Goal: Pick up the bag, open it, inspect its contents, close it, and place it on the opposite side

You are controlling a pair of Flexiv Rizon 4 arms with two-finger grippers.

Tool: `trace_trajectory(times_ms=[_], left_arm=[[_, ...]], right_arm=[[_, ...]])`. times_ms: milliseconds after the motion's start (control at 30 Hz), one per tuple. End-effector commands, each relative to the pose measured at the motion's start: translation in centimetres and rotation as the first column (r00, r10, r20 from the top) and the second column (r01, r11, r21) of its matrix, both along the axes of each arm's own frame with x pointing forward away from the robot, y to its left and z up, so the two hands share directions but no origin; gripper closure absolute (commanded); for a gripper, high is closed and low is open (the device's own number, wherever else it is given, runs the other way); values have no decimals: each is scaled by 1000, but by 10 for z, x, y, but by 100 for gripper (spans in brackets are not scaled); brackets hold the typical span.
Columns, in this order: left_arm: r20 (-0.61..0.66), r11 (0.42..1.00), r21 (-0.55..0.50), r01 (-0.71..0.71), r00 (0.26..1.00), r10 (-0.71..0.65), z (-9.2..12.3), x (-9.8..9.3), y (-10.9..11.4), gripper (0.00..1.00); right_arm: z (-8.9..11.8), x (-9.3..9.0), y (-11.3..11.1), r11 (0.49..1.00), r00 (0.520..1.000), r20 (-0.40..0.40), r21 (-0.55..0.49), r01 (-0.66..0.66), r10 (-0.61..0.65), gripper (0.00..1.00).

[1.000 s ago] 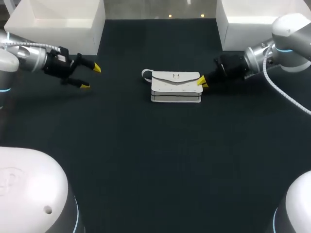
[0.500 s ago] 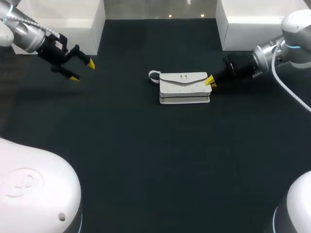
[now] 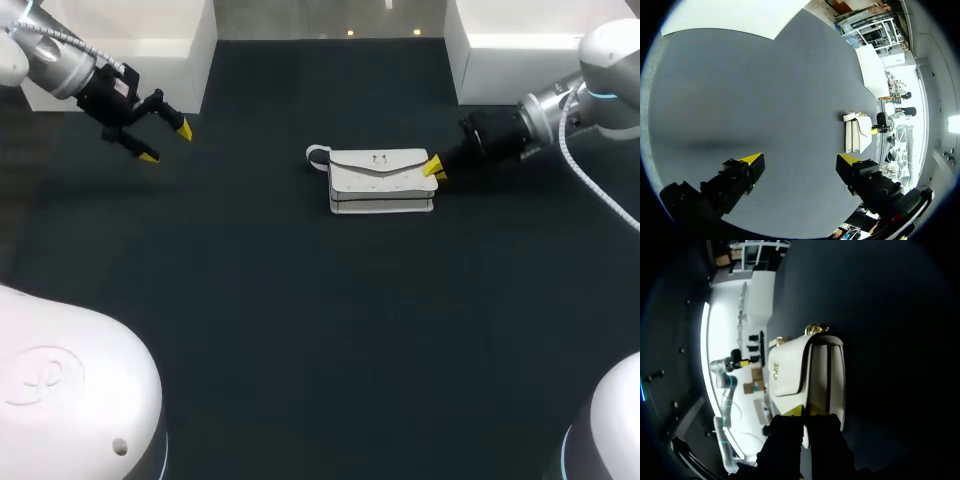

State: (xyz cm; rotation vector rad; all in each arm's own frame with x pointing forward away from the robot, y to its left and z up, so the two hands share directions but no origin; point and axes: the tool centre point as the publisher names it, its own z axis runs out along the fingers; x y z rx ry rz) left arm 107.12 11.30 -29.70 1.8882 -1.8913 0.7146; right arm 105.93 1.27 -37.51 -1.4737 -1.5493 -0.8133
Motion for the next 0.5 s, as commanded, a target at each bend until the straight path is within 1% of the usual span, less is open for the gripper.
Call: trace_trajectory(times_ms=[33, 200, 267, 333, 400, 433, 500], left_arm=[[-3, 998, 57, 6, 1000, -6, 15, -2, 9, 0], [8, 988, 155, -7, 1000, 6, 20, -3, 28, 0], [11, 982, 191, -10, 1000, 8, 21, -4, 35, 0], [18, 971, 240, -12, 1000, 8, 22, -4, 40, 0], [10, 964, 267, -4, 1000, 1, 21, -5, 43, 0], [9, 954, 301, -1, 1000, -2, 21, -6, 44, 0], [5, 947, 321, 9, 1000, -11, 20, -7, 46, 0]], right_arm=[[5, 5, -25, 1000, 1000, -4, -19, 4, -4, 100], [6, 9, -58, 999, 1000, -31, -45, 1, -2, 100], [6, 11, -70, 997, 999, -36, -72, -8, 6, 100], [4, 13, -81, 996, 999, -42, -91, -15, 12, 100], [4, 15, -90, 994, 999, -45, -107, -19, 14, 100], [4, 15, -95, 993, 999, -47, -113, -27, 22, 100], [5, 16, -102, 993, 998, -47, -113, -35, 30, 100]])
